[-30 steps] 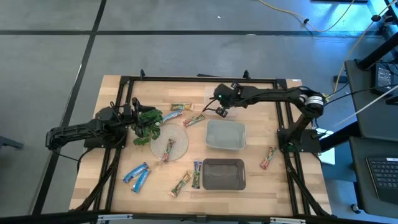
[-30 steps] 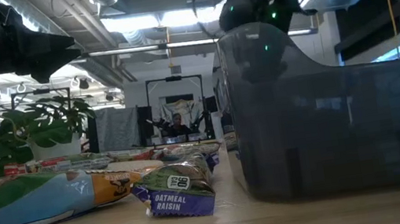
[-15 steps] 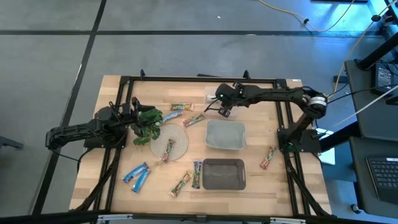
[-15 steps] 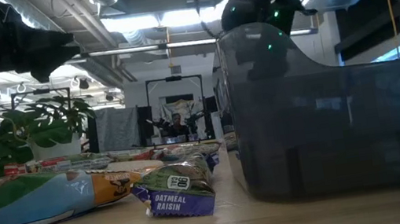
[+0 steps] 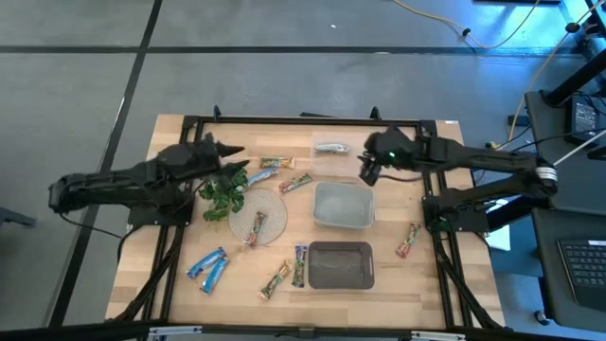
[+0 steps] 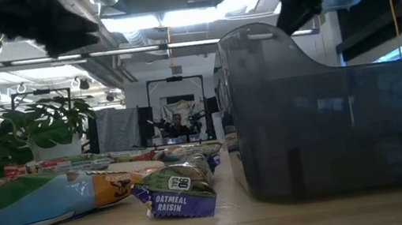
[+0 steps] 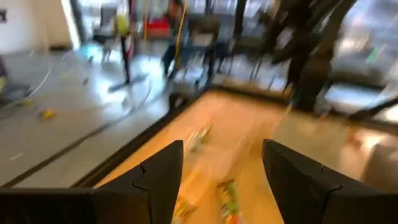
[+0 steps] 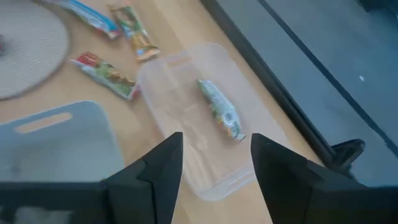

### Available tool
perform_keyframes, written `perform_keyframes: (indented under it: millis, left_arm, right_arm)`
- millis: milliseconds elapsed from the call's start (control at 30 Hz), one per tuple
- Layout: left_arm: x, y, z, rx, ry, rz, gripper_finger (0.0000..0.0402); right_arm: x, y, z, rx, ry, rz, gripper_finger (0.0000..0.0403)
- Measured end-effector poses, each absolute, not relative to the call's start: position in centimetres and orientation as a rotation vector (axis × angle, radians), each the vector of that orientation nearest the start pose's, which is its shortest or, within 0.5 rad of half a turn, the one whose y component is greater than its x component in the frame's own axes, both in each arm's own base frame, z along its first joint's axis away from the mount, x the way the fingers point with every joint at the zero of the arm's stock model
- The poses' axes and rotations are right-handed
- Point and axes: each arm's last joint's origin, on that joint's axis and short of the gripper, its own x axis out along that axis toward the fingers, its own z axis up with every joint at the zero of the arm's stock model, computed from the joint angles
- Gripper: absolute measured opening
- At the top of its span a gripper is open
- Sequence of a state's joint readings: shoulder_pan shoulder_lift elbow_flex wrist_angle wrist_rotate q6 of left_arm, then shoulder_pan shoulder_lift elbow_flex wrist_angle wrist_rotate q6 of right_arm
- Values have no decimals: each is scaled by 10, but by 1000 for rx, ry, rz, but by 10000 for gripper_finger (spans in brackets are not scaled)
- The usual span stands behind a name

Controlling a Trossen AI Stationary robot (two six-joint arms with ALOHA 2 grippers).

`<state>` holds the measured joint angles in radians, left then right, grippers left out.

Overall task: Pick and place Granola Bars by type
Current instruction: Put the red granola bar into the gray bin

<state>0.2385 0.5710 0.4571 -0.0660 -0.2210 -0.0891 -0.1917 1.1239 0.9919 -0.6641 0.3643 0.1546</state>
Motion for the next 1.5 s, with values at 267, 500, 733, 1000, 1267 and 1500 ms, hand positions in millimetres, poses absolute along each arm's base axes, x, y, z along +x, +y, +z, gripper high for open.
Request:
perform_keyframes:
  millis: [267,500,733,1000,1267,1500]
  left_arm:
    - [225,68,295,33,691,474,212]
    - [288,114,264,43,1064,420,212]
    - [307,160,204,-33,1253,335,212]
    - [304,176,182,-103,1316,329,212]
    - [295,148,193,-140,1438,284,212]
    - [290,135,184,-161,1535,383,212]
  right_arm:
    - [192,-44,283,139,676,-592,192]
    - [191,-41,272,206,706,-523,192]
    - [190,-39,267,255,742,-472,192]
    - [188,-39,266,253,764,-474,192]
    - [188,-39,265,251,772,-474,192]
    - [188,-39,265,249,773,-474,192]
